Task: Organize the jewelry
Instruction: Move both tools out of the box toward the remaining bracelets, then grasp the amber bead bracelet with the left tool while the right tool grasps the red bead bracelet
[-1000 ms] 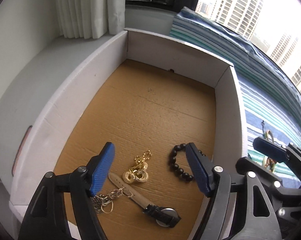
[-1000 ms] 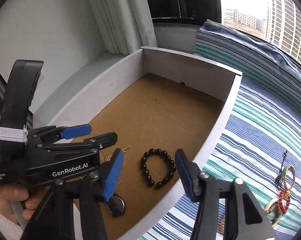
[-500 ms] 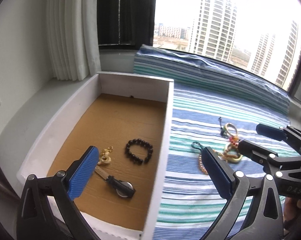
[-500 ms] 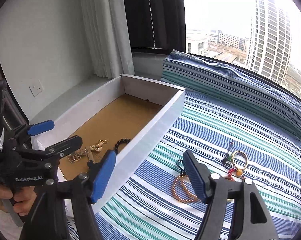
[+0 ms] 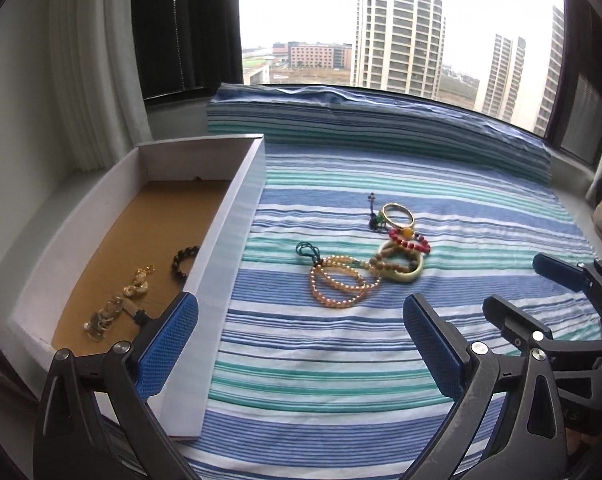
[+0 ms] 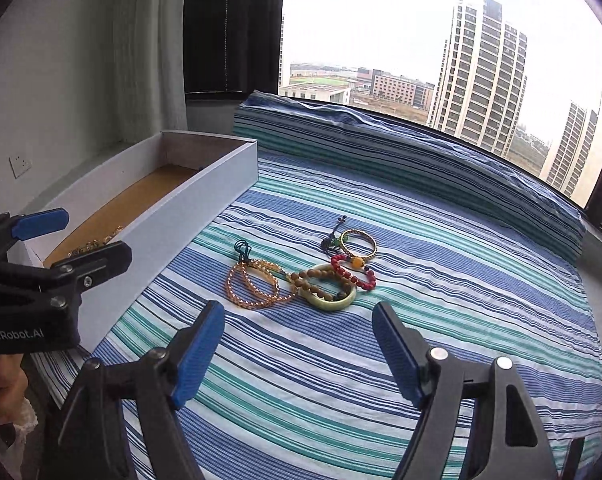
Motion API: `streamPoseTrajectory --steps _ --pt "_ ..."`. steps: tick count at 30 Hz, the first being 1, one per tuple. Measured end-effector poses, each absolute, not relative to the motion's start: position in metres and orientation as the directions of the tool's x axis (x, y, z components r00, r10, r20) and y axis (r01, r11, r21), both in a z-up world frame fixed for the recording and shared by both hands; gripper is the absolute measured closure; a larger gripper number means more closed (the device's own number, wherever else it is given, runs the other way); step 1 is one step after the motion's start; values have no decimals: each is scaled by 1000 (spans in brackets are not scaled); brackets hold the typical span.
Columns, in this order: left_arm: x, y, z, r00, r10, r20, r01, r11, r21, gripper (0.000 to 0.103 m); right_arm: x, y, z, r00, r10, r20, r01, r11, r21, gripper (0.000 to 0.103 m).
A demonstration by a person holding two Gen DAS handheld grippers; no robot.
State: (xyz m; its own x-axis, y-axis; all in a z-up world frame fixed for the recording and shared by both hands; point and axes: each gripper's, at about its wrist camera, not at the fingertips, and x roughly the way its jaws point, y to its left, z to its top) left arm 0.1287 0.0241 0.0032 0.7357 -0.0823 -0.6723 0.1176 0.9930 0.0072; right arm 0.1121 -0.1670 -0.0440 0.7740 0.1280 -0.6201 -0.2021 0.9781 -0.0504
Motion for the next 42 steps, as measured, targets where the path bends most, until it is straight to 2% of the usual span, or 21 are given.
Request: streamPoseTrajectory --steps 9,11,14,16,18,21,25,29,34,35,37,38,39,42 --pt "122 0 -12 749 -32 -661 147 982 120 1 100 -198 -50 788 88 -610 -139 989 -38 25" --pt "123 1 -21 724 -72 -686 181 979 88 1 96 -204 -53 794 73 -603 -122 992 -42 25" --pt "121 10 -50 649 -178 -740 210 976 -51 1 95 -214 -63 790 53 -611 -94 995 -36 25" --pt "118 12 -79 563 -201 -802 221 971 -88 1 93 -221 -72 784 54 -619 -88 996 -25 25" --pt "114 8 -106 492 -197 -848 277 959 -62 2 90 -229 -84 777 47 -628 -79 997 -23 24" --pt "109 4 -125 494 -119 -861 278 960 27 2 93 -237 -107 742 51 -669 -77 997 -10 21" --pt "123 7 -118 507 -132 -852 267 964 10 2 108 -243 -133 674 96 -732 -93 995 45 21" --pt "162 11 -93 527 -185 -829 227 971 -72 2 120 -247 -137 668 106 -737 -90 994 61 21" --pt "236 10 -89 550 -135 -824 135 988 -71 2 130 -248 -140 658 134 -741 -86 991 102 21" --pt "250 9 -95 544 -119 -831 119 991 -64 3 130 -248 -141 656 139 -742 -86 990 109 21" --pt "276 9 -110 514 -99 -852 92 994 -61 11 129 -248 -144 648 155 -745 -87 988 130 21" --pt "286 9 -120 492 -98 -865 80 995 -67 22 128 -248 -145 643 165 -748 -90 986 140 21" --pt "295 10 -128 463 -105 -880 68 994 -82 27 127 -247 -147 639 171 -750 -92 985 146 21" --pt "306 10 -145 431 -132 -893 56 991 -120 27 123 -248 -149 633 177 -753 -94 984 152 21"
